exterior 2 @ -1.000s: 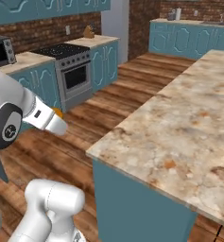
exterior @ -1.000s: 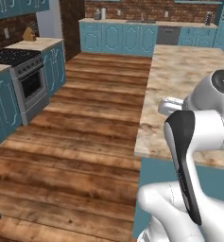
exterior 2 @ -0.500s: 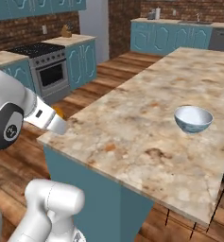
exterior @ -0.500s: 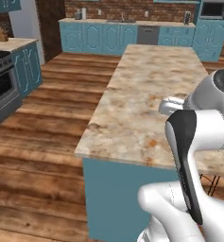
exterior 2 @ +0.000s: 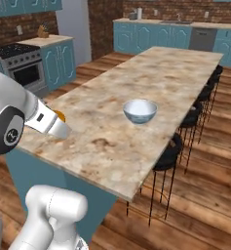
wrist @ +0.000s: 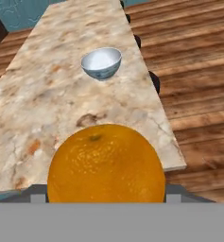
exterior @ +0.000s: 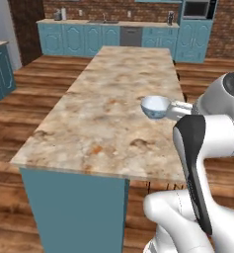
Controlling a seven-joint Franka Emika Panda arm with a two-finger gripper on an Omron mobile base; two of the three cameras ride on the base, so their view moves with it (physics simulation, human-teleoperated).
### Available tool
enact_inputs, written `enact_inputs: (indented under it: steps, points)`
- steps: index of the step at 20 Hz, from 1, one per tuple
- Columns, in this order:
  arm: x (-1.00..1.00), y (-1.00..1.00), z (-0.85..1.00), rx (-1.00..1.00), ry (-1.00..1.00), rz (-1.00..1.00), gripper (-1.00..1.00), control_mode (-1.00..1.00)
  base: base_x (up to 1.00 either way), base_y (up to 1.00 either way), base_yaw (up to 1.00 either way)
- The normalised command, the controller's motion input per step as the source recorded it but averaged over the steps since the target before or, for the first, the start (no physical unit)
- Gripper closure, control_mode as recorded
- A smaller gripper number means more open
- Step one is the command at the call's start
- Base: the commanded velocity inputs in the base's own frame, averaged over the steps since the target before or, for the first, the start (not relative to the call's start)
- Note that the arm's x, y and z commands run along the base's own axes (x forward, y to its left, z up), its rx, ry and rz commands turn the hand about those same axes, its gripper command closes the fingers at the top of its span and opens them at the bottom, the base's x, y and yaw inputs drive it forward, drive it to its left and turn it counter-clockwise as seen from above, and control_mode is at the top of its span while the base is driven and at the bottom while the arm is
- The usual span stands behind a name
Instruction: Retrieve the orange and tangerine from the fridge and place them into the bowl on the dining table.
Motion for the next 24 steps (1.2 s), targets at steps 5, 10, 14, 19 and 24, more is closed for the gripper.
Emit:
enact_inputs:
  steps: [5,10,14,19,24]
  points:
    - [0.00,0.00,0.00,0.00,0.00,0.00,1.00,1.00,0.00,-1.00,-0.03]
    - [0.00,0.00,0.00,0.00,0.00,0.00,1.00,1.00,0.07,-1.00,0.03]
    - [0.00,0.00,0.00,0.00,0.00,0.00,1.00,1.00,0.42,-0.92,0.27]
    - [0.00,0.00,0.00,0.00,0.00,0.00,1.00,1.00,0.55,-0.65,0.44]
    - [0.00,0.00,0.00,0.00,0.00,0.00,1.00,1.00,0.58,-0.46,0.50]
